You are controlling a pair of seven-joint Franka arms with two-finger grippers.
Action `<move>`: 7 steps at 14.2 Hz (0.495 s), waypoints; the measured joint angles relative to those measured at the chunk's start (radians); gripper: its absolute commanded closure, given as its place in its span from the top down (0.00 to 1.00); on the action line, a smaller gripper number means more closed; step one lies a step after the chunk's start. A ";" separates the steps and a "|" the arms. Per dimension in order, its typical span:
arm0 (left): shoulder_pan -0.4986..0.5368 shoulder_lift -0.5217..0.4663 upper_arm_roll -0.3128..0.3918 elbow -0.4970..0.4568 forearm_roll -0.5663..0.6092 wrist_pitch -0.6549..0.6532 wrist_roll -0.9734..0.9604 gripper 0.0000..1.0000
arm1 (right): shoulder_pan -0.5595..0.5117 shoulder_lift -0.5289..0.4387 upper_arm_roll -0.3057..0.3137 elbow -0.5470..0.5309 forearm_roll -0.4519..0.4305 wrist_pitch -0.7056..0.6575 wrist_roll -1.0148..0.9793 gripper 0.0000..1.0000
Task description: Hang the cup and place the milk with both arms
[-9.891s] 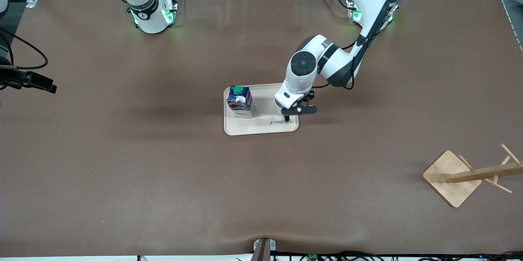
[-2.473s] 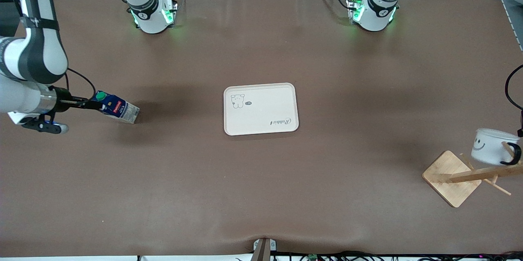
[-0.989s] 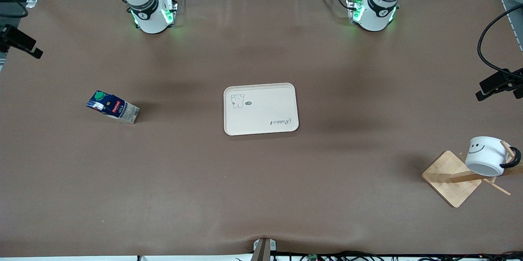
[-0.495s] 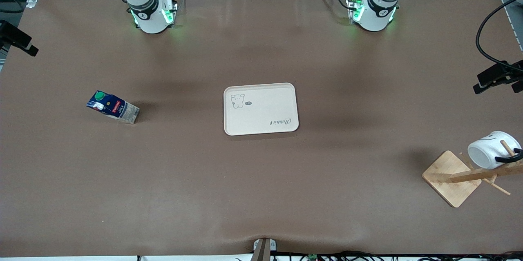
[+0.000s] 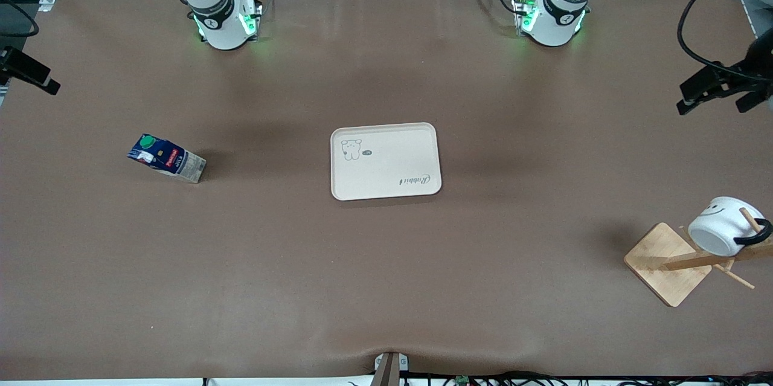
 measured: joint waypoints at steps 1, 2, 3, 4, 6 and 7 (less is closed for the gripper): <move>-0.017 -0.004 0.005 -0.009 0.000 0.000 -0.021 1.00 | 0.000 0.006 0.000 0.004 0.000 0.000 0.002 1.00; -0.032 -0.005 0.008 -0.013 0.000 0.000 -0.036 1.00 | 0.000 0.009 0.001 0.007 0.000 0.000 0.003 1.00; -0.046 -0.005 0.015 -0.015 0.000 0.000 -0.045 1.00 | 0.000 0.014 0.002 0.008 0.001 0.000 0.004 1.00; -0.060 -0.005 0.027 -0.016 0.000 0.000 -0.047 1.00 | 0.001 0.018 0.003 0.009 0.001 0.000 0.004 1.00; -0.064 -0.009 0.045 -0.019 0.000 -0.004 -0.047 1.00 | 0.006 0.025 0.006 0.014 0.001 0.002 0.004 1.00; -0.062 -0.015 0.046 -0.027 0.000 -0.007 -0.047 1.00 | 0.005 0.027 0.006 0.022 0.001 0.002 0.004 1.00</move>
